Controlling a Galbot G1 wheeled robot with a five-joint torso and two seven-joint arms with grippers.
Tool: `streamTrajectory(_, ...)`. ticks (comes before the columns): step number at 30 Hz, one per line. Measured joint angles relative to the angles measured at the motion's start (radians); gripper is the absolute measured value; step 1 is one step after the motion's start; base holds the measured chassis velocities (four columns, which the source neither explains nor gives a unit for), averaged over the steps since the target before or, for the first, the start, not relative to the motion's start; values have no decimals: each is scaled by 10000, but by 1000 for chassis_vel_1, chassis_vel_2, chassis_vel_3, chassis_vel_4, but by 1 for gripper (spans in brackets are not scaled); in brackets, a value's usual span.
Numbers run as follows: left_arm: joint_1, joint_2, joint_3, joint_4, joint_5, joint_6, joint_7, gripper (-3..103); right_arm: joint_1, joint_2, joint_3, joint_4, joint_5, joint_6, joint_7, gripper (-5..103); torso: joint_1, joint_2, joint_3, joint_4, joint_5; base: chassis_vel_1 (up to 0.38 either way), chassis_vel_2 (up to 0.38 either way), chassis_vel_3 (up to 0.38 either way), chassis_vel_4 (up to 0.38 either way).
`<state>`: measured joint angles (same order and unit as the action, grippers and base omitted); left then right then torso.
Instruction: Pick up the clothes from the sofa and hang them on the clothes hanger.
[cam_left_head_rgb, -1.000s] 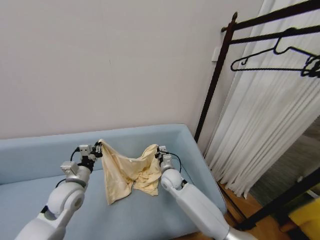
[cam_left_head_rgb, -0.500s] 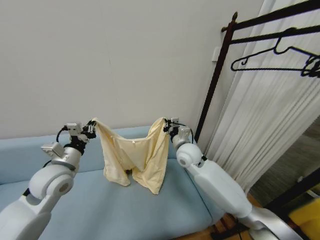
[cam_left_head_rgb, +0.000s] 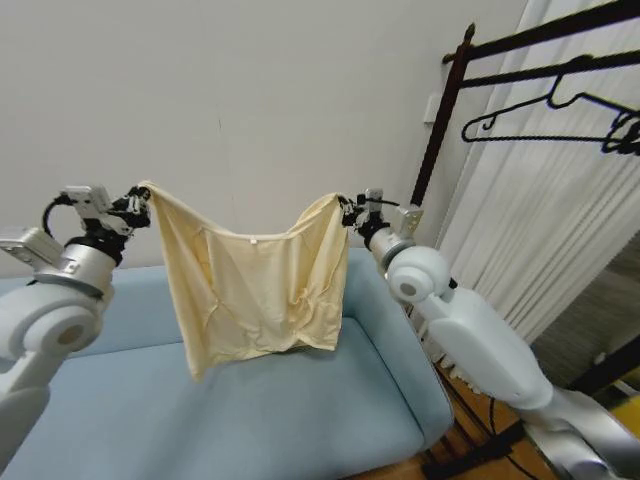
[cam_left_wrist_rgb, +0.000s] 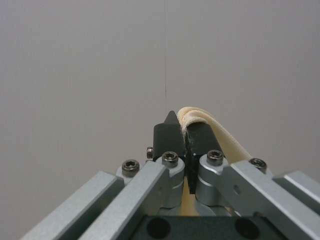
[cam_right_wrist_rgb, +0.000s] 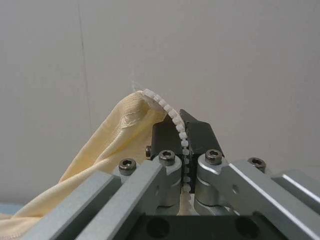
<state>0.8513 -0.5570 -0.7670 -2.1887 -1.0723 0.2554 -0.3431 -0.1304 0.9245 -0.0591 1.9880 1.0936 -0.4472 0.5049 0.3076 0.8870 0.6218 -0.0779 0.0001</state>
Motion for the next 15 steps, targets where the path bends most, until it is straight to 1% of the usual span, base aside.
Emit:
streamTrajectory(2,-21,58,-73,-30,-77,17,-8,1,139,-50,0,28,182,-40,-11,1,0,0,0,0,-1,0,0,0,0)
streamTrajectory(6,-158,311,-370,-134,-498,100,-59,1,682,-163,-79,208,992,-218,68,1,-1,0,0,0,-2,0,0,0,0)
streamTrajectory(11,-392,555,-573,-170,-823,301,-113,1,949,-170,-197,213,1217,-265,159,1,0,0,0,0,-1,0,0,0,0)
streamTrajectory(15,-357,637,-796,-284,-951,441,-113,1,1117,-194,-286,221,1433,-308,197,1,0,0,-1,0,0,0,0,0,0)
